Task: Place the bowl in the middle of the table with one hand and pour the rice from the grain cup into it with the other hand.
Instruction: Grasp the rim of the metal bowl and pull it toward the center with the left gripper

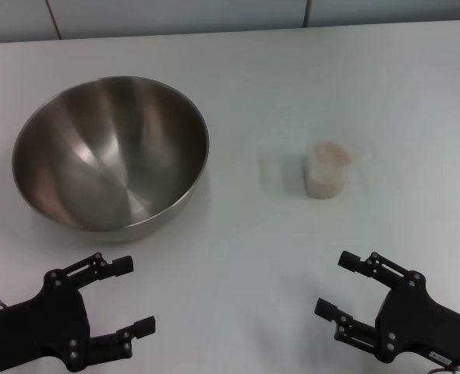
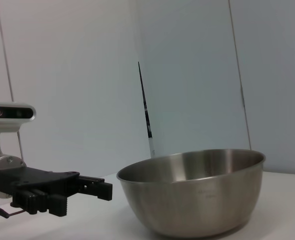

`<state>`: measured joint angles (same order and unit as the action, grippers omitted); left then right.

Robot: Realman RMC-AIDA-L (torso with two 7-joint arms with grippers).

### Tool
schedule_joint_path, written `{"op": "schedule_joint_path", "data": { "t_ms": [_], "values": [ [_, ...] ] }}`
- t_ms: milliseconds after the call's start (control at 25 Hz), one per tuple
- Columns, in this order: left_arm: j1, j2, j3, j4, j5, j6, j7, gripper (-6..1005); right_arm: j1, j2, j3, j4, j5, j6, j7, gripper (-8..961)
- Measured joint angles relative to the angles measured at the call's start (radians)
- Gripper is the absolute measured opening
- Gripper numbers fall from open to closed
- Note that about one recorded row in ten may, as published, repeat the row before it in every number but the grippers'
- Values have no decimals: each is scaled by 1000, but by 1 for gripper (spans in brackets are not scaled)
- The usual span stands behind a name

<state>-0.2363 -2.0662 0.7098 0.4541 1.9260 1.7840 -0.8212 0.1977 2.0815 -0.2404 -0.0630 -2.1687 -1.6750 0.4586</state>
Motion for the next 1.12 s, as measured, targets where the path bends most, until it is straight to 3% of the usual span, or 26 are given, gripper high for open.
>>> {"op": "schedule_joint_path", "data": {
  "t_ms": [560,800,920,1120],
  "values": [
    [2,0,-24,1,-9,-2,1,823,8,0,-4,-2,-1,0,0,750],
    [-21,1,-251,10,-23,3,-55,813,16,1,-3,0,-2,2,0,749],
    [-61,6,-403,37,-46,-24,-236,808,22,2,-2,0,-2,2,0,749],
    [-110,5,-470,156,-46,-103,-476,800,29,5,-1,6,-2,8,0,748]
  ]
}}
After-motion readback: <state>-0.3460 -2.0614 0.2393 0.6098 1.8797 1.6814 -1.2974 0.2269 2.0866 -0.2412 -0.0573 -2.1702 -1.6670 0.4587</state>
